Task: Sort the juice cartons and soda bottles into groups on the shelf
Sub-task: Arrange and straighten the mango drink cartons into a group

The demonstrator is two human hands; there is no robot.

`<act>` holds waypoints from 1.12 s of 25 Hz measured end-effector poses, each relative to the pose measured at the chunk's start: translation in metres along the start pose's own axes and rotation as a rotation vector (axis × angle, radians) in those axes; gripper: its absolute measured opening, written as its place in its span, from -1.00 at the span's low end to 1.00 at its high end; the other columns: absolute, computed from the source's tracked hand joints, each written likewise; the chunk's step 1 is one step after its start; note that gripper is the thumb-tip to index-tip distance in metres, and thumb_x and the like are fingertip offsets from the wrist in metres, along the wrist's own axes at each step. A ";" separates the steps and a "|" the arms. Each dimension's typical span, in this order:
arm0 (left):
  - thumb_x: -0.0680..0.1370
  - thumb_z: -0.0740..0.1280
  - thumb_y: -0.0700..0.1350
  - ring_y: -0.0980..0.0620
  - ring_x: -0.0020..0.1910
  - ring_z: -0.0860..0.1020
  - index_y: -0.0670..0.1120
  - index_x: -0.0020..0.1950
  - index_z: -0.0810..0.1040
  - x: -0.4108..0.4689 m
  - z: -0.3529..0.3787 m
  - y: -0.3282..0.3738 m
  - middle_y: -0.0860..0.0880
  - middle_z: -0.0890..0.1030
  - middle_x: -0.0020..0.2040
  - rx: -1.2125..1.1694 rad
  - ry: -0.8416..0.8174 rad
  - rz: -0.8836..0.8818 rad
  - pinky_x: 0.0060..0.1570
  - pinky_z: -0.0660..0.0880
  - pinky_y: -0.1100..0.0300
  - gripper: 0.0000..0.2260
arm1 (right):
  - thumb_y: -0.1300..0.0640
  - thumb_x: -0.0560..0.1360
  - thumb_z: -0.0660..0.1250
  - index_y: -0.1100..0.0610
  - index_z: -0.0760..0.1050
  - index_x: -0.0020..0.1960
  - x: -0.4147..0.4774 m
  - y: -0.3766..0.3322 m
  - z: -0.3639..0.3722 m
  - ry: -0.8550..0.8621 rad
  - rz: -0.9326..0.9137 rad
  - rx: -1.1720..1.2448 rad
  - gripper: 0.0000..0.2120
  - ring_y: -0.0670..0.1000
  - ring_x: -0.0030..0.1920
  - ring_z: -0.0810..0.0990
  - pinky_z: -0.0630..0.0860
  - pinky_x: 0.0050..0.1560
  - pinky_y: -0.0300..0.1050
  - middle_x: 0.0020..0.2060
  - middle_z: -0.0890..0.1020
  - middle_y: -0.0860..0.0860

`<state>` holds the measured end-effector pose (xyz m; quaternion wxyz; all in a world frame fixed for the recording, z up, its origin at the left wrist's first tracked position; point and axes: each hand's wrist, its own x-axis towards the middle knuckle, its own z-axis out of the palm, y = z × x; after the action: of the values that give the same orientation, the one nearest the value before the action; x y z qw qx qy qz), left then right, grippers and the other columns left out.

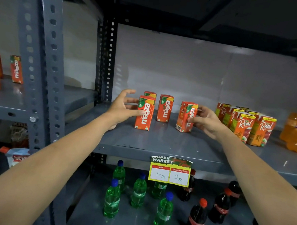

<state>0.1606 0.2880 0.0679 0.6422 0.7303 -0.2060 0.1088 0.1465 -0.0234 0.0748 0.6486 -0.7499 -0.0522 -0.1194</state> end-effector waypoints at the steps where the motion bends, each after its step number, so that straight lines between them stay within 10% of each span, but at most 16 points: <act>1: 0.35 0.53 -0.22 -0.01 0.15 0.53 0.03 0.30 0.37 0.001 0.000 0.000 -0.07 0.54 0.20 -0.001 -0.018 0.006 0.01 0.56 0.02 -0.40 | 0.39 0.37 0.42 0.10 0.35 0.28 0.000 0.000 0.000 -0.008 0.010 0.010 -0.45 0.11 0.18 0.54 0.58 -0.05 -0.06 0.10 0.56 0.06; 9: 0.37 0.51 -0.28 -0.02 0.10 0.59 0.00 0.20 0.47 0.001 -0.007 0.000 -0.06 0.57 0.13 -0.040 -0.088 0.006 -0.14 0.64 -0.01 -0.54 | 0.36 0.41 0.39 0.16 0.38 0.31 0.001 0.002 -0.005 0.022 0.021 0.015 -0.50 0.12 0.20 0.52 0.54 0.14 0.12 0.18 0.54 0.11; 14: 0.39 0.49 -0.28 -0.01 0.08 0.60 0.02 0.20 0.46 0.001 -0.007 0.001 -0.08 0.56 0.13 -0.044 -0.112 0.001 -0.22 0.64 0.06 -0.54 | 0.30 0.34 0.47 0.06 0.45 0.15 -0.001 0.002 0.002 0.027 -0.032 0.001 -0.56 0.04 0.10 0.59 0.63 -0.14 -0.08 0.04 0.60 0.02; 28: 0.41 0.48 -0.22 -0.01 0.09 0.59 0.04 0.15 0.44 0.016 -0.004 -0.003 -0.09 0.56 0.12 -0.033 -0.118 -0.005 -0.23 0.64 0.04 -0.60 | 0.14 0.34 0.51 0.02 0.40 0.12 -0.002 -0.001 0.042 -0.002 -0.189 -0.212 -0.56 0.01 0.08 0.59 0.66 -0.10 0.02 0.02 0.58 -0.01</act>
<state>0.1767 0.2893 0.0722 0.6413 0.7251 -0.2435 0.0604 0.1492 0.0181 0.0703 0.5515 -0.8062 -0.1101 -0.1840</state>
